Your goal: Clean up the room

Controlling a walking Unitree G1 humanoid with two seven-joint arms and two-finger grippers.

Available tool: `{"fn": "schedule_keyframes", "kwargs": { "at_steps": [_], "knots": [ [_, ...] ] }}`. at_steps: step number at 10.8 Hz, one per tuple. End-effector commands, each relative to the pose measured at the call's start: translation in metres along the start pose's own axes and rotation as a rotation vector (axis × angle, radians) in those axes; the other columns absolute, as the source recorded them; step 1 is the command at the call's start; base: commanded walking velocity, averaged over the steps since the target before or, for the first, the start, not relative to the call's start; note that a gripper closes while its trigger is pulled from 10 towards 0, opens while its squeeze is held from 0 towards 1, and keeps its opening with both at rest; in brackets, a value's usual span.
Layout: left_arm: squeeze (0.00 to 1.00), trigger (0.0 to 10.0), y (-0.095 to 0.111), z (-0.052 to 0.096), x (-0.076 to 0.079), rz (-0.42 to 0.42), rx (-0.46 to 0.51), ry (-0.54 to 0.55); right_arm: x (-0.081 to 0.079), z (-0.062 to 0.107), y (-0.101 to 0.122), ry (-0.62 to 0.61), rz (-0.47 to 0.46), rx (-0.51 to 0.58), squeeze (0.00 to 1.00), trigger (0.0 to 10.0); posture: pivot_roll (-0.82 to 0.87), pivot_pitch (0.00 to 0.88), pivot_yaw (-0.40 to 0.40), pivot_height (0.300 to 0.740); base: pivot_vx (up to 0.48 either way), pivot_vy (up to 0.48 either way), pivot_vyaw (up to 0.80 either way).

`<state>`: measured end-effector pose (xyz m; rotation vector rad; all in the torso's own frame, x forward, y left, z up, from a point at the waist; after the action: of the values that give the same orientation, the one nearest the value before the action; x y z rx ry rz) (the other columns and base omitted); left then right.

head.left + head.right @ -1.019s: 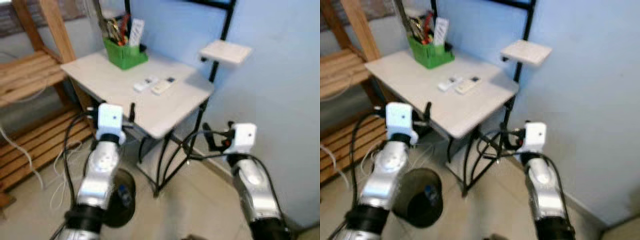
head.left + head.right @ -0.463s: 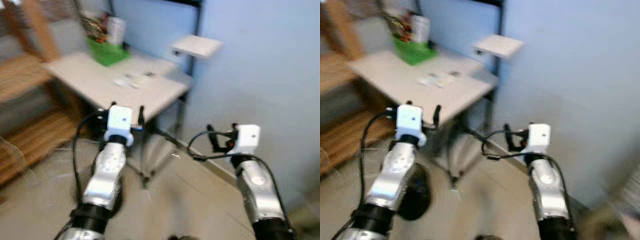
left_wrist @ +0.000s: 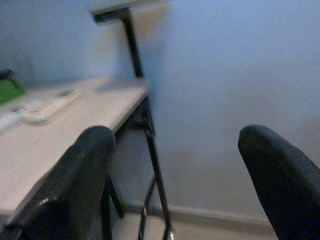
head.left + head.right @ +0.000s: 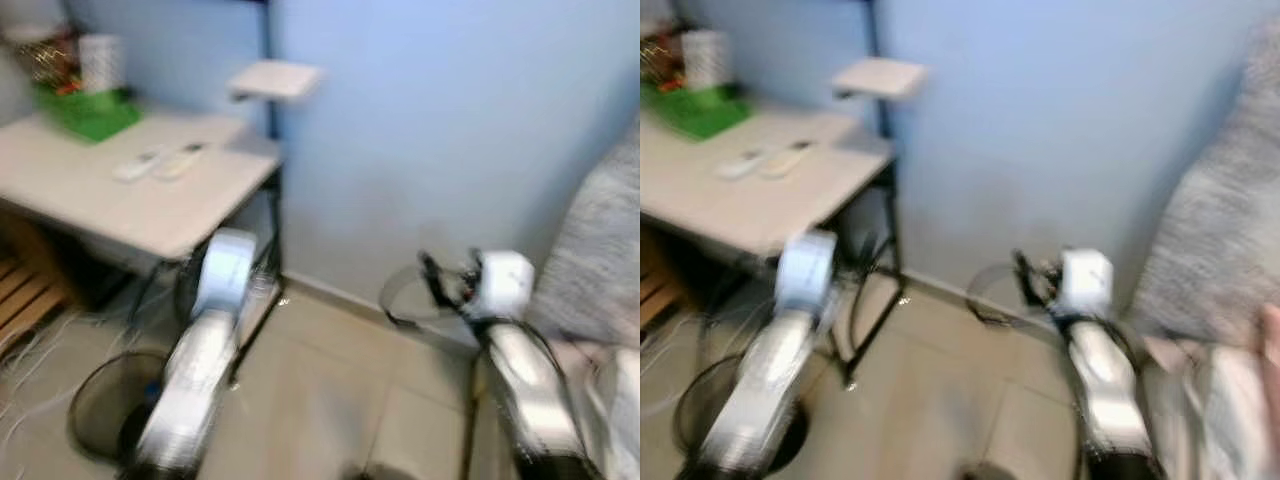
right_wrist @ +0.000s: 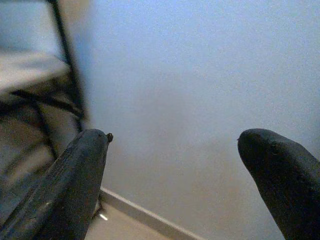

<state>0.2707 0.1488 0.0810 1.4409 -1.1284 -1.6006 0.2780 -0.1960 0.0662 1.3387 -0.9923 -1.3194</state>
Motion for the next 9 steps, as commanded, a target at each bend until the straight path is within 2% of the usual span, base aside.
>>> {"fn": "schedule_keyframes", "kwargs": {
  "at_steps": [1,3,5,7,8,9],
  "knots": [
    [0.0,10.0,0.005,0.01,0.006,-0.002,0.062,-0.074,0.007,0.009,0.007,0.011,0.065,0.018,0.0,10.0,-0.04,0.0,-0.004,0.74,0.0,0.0,-0.75],
    [0.0,10.0,-0.001,0.025,0.012,0.064,0.068,-0.158,0.014,0.032,-0.001,-0.001,0.084,-0.017,0.0,10.0,-0.04,0.0,-0.021,0.74,0.0,0.0,-0.75],
    [0.0,10.0,-0.001,0.029,0.013,0.1,0.071,-0.179,0.015,0.037,-0.002,-0.016,0.067,-0.016,0.0,10.0,-0.04,0.0,-0.021,0.74,0.0,0.0,-0.75],
    [0.0,10.0,-0.006,0.031,0.009,0.109,0.081,-0.187,0.02,0.049,-0.01,-0.035,0.027,-0.026,0.0,10.0,-0.06,0.0,-0.014,0.74,0.0,0.426,-0.74],
    [0.0,10.0,-0.016,0.032,0.005,0.112,0.059,-0.189,0.027,0.055,-0.019,-0.056,0.028,-0.05,0.0,10.0,-0.06,0.0,-0.01,0.74,0.0,0.465,-0.73],
    [0.0,10.0,-0.024,0.032,0.003,0.152,0.026,-0.175,0.035,0.055,-0.026,-0.079,0.029,-0.07,0.0,10.0,-0.06,0.0,-0.009,0.74,0.0,0.469,-0.73]
  ]
}}
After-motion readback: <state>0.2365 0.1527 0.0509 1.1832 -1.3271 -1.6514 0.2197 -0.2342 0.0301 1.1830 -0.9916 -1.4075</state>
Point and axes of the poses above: a point about 5 cm out from each wrist's last joint towards the gripper, its own z axis pointing back from the gripper into the wrist, its own y axis along the axis of the wrist's last joint, x = y × z, the point moved 1 cm from there along -z, pointing out of the wrist towards the gripper, and after that the axes turned 12 degrees about -z, right-handed, at the moved point
